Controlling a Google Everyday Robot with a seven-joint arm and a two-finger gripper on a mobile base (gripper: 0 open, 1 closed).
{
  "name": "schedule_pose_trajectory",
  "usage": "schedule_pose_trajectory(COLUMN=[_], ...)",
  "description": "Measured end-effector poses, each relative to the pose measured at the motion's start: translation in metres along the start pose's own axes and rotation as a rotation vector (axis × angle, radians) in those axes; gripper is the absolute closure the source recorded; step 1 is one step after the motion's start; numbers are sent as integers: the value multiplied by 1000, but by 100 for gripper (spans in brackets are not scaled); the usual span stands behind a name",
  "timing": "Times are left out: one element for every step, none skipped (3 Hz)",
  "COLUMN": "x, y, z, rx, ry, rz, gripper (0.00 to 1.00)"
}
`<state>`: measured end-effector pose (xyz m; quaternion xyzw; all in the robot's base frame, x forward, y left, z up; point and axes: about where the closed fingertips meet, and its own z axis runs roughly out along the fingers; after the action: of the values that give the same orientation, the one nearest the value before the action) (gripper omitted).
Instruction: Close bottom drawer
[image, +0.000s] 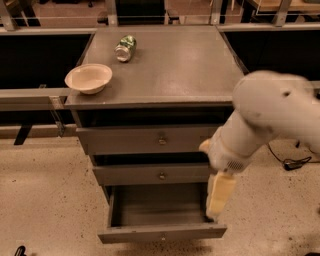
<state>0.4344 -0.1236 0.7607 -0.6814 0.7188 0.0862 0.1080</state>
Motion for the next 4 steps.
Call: schedule_pose_trajectory(x=[9,11,4,10], y=[23,21,5,17], z=[39,39,85,166], rx=[-63,-75,-130,-205], ry=[17,0,-85,-189], rz=[-3,31,27,78], gripper=[0,0,0,0])
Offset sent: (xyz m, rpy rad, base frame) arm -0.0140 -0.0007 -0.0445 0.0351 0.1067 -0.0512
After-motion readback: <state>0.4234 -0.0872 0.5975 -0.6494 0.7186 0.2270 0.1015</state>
